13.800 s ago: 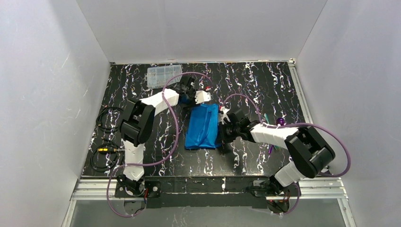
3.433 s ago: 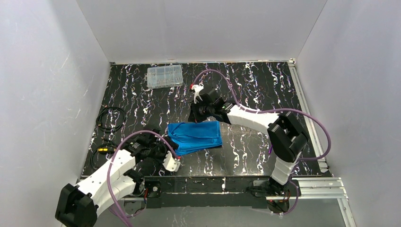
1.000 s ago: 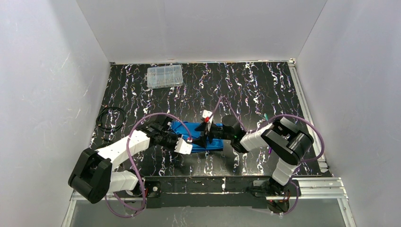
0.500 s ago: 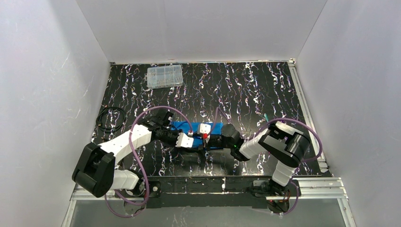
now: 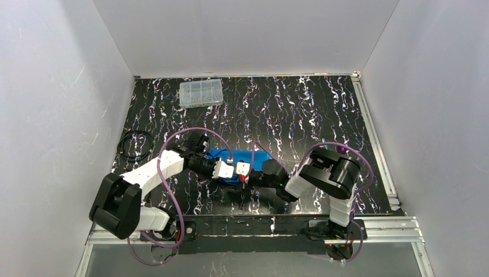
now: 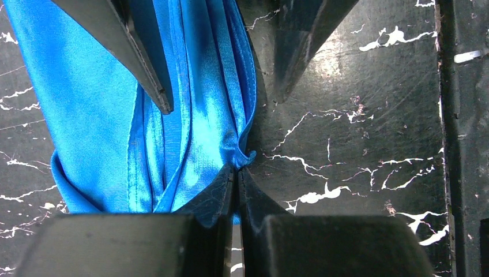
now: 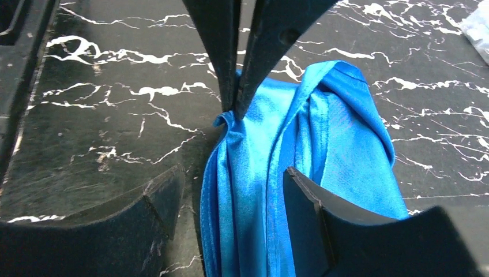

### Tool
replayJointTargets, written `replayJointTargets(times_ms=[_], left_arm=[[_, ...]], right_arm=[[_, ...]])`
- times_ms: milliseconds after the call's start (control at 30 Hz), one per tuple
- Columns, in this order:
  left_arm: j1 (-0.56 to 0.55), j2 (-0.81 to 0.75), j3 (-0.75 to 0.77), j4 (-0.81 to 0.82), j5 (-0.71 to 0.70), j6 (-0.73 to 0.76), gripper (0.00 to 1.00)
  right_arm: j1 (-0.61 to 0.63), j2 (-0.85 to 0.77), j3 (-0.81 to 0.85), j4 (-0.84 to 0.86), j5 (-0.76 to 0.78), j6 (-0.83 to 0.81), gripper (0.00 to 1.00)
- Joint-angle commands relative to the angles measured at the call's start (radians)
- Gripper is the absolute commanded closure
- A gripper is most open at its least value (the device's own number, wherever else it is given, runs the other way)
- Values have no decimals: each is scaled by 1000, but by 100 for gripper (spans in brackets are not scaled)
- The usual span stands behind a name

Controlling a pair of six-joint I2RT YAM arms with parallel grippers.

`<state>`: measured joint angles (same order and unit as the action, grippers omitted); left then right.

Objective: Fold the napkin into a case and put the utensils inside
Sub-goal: Pass from the left arm to the right

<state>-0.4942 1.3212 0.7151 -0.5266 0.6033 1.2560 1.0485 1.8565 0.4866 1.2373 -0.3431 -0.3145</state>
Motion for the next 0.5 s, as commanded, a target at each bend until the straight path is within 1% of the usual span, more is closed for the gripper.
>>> replayJointTargets(times_ms=[0, 300, 467], left_arm=[[-1, 0, 32, -28, 54, -17, 100], [5, 7, 47, -32, 66, -36, 100], [8, 0, 43, -24, 74, -50, 100]], right_arm=[[22, 65, 38, 148, 97, -34, 29], [71, 142, 51, 264, 203, -51, 31], [95, 194, 44, 380, 269, -32, 35]])
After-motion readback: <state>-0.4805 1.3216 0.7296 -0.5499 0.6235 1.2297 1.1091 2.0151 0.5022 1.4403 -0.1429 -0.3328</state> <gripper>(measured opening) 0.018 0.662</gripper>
